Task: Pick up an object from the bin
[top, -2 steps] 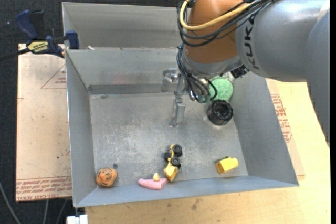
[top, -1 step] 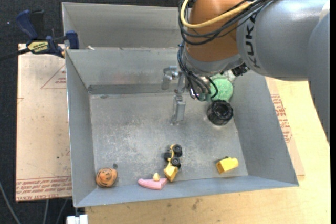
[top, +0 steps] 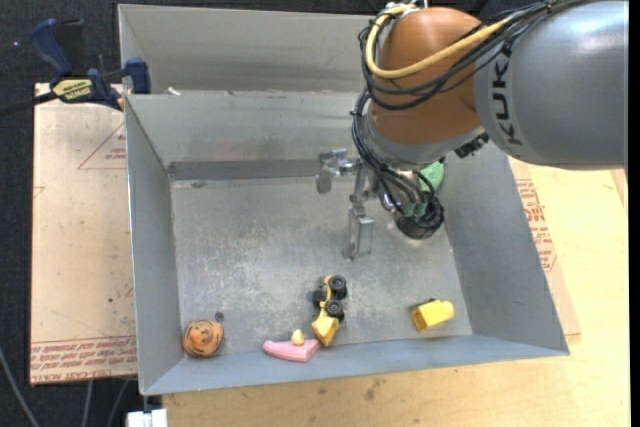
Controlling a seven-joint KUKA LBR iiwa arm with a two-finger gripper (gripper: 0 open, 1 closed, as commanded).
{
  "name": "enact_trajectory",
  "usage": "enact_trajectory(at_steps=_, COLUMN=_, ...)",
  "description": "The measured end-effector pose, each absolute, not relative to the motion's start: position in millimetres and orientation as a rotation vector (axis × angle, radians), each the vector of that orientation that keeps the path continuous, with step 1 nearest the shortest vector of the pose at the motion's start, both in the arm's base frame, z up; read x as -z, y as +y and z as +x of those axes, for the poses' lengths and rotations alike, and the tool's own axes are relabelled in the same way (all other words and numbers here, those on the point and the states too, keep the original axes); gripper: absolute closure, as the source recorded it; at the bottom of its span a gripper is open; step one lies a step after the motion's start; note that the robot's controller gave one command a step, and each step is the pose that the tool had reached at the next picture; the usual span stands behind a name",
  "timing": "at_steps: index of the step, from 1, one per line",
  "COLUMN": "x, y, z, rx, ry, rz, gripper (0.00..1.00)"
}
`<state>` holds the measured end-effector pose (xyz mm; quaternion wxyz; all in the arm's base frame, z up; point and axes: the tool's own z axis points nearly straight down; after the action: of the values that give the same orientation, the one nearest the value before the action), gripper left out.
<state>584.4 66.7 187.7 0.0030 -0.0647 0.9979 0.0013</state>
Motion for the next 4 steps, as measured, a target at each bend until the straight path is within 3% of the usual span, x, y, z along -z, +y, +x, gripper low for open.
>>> enact_trajectory(at_steps=1, x=-136.8, y=46.4, z=567.6, rx=-0.001, ry=3.110, rz=-0.405, gripper=0.00)
enact_trajectory(at_steps=2, x=-98.3, y=43.8, z=529.1, rx=-0.002, ry=3.096, rz=-0.532, gripper=0.00)
enact_trajectory(at_steps=3, x=-77.9, y=57.1, z=530.0, rx=-0.002, ry=3.062, rz=-0.703, gripper=0.00)
enact_trajectory(at_steps=4, x=-69.6, y=83.4, z=496.2, rx=-0.003, ry=2.915, rz=-1.173, gripper=1.00)
